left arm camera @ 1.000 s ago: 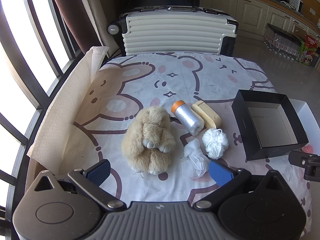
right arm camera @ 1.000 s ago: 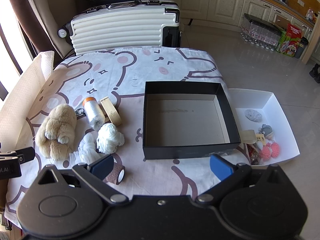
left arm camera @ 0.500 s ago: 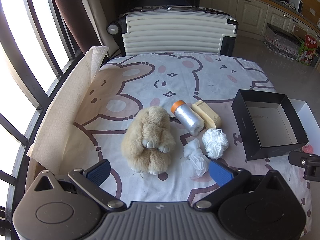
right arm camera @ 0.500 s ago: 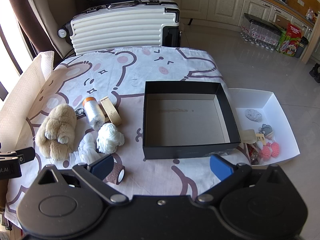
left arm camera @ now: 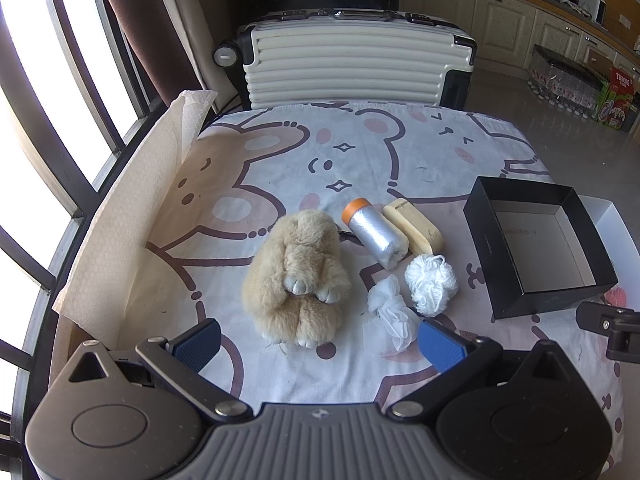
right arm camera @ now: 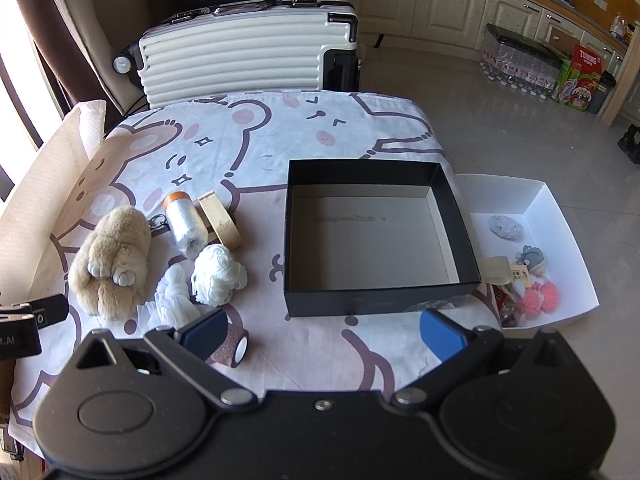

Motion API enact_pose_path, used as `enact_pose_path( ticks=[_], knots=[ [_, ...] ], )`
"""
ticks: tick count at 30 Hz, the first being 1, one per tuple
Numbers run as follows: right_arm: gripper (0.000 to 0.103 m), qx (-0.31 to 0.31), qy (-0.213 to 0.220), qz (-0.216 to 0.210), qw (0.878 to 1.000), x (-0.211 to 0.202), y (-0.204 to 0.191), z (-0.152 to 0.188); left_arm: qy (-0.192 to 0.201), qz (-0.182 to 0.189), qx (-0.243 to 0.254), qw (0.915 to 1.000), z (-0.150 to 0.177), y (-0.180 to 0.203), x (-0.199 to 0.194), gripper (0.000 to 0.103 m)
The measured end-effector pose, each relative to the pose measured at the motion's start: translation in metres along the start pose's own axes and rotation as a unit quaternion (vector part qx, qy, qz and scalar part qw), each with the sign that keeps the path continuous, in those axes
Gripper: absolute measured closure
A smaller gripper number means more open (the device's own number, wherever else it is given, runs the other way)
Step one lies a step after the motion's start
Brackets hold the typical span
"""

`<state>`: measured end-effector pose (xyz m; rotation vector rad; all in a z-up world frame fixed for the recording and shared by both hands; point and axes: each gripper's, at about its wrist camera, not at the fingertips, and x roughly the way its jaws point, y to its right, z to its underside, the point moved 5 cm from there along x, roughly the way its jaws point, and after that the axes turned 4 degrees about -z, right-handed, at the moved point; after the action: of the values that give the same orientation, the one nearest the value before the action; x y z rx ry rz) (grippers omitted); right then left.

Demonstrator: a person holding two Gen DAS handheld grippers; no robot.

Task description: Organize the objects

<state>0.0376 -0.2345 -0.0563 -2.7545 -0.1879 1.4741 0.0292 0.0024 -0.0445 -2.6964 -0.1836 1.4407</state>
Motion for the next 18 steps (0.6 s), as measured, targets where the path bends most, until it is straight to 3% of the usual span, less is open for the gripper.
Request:
enact_pose_path(
  ticks=[6, 18],
  knots=[
    [0.000, -0.010, -0.008, -0.001, 1.000, 0.004, -0.009, -0.002, 0.003, -0.007, 0.025, 0.9997, -0.002, 0.002, 0.001, 0.000],
    [0.000, -0.001, -0.022, -0.046, 0.999, 0.022, -0.031, -0.006, -0.019, 0.011, -0.001, 0.9998, -0.003, -0.004, 0.027, 0.000]
  ],
)
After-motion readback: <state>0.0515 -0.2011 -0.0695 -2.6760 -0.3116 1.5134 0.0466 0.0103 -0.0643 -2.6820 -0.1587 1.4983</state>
